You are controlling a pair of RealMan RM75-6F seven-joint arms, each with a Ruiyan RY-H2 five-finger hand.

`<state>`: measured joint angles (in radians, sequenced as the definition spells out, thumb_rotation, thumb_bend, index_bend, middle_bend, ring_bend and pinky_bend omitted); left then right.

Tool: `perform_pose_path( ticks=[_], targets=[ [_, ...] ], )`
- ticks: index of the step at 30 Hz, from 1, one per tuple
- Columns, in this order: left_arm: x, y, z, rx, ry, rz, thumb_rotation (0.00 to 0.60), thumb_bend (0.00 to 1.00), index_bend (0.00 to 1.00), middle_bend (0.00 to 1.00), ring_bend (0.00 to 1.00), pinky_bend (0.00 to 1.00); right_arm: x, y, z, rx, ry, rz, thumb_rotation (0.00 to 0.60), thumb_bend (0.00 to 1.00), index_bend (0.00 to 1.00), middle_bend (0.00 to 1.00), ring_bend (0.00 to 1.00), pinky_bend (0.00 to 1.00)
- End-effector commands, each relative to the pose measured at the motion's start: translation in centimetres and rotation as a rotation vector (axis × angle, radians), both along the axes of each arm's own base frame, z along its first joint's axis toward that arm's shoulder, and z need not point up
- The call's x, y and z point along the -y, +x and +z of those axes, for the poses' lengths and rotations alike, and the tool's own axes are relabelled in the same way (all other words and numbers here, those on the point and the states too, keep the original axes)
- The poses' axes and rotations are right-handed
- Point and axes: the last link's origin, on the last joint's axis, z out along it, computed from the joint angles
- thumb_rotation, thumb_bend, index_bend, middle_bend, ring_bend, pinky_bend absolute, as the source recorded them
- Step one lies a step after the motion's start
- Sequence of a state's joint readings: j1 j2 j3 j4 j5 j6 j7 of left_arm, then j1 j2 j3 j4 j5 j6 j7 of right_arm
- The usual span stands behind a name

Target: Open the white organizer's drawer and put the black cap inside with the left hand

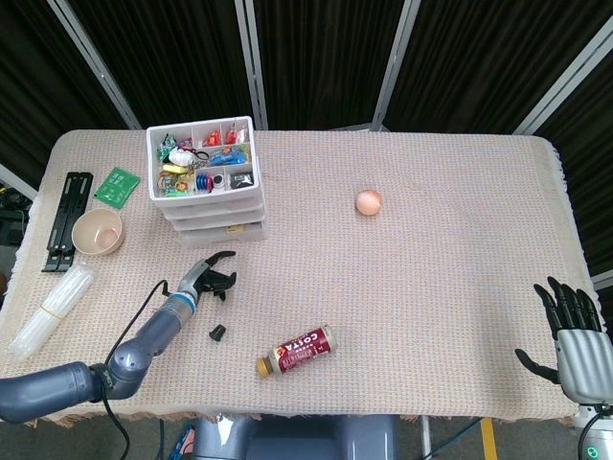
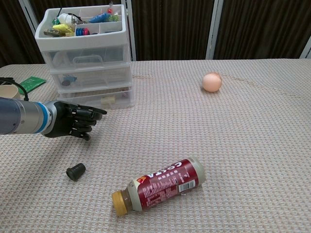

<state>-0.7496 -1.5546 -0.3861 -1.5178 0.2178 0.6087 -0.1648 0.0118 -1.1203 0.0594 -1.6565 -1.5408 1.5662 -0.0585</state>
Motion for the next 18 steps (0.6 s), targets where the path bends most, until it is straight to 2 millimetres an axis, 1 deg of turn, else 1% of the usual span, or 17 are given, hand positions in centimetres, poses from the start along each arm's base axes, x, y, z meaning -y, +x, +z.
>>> perform_pose_path(
  ticks=[1, 4, 5, 8, 10, 14, 18],
  targets=[
    [1.1, -0.8, 1.3, -0.119, 0.051, -0.126, 0.6, 0.55, 0.21, 0.96, 0.86, 0.65, 0.0, 0.0, 0.0, -0.001, 0.001, 0.0, 0.6, 0.07, 0.09, 0.0, 0.0, 0.0],
    [1.0, -0.9, 2.6, -0.294, 0.144, -0.282, 0.6, 0.55, 0.2, 0.97, 0.86, 0.65, 0.0, 0.1, -0.1, -0.004, 0.002, 0.005, 0.6, 0.07, 0.09, 0.0, 0.0, 0.0],
    [1.0, -0.9, 2.8, -0.313, 0.157, -0.299, 0.6, 0.55, 0.2, 0.97, 0.87, 0.65, 0.0, 0.1, -0.1, -0.005, 0.002, 0.006, 0.6, 0.07, 0.09, 0.0, 0.0, 0.0],
    [0.5, -0.7, 4.4, -0.527, 0.253, -0.462, 0.6, 0.55, 0.2, 0.97, 0.87, 0.66, 0.0, 0.1, -0.1, -0.007, 0.001, 0.006, 0.6, 0.07, 0.09, 0.0, 0.0, 0.0],
    [0.3, -0.6, 4.9, -0.626, 0.288, -0.52, 0.6, 0.55, 0.19, 0.98, 0.87, 0.66, 0.0, 0.1, -0.1, -0.005, 0.001, 0.003, 0.6, 0.07, 0.09, 0.0, 0.0, 0.0],
    [-0.3, -0.5, 5.6, -0.779, 0.306, -0.589, 0.6, 0.55, 0.19, 0.98, 0.88, 0.66, 0.0, 0.1, -0.1, -0.005, 0.001, 0.004, 0.6, 0.07, 0.09, 0.0, 0.0, 0.0],
    [-0.9, -0.4, 5.7, -0.89, 0.273, -0.606, 0.6, 0.55, 0.2, 0.98, 0.88, 0.66, 0.0, 0.1, -0.1, -0.006, -0.001, 0.004, 0.6, 0.07, 0.09, 0.0, 0.0, 0.0]
  ],
)
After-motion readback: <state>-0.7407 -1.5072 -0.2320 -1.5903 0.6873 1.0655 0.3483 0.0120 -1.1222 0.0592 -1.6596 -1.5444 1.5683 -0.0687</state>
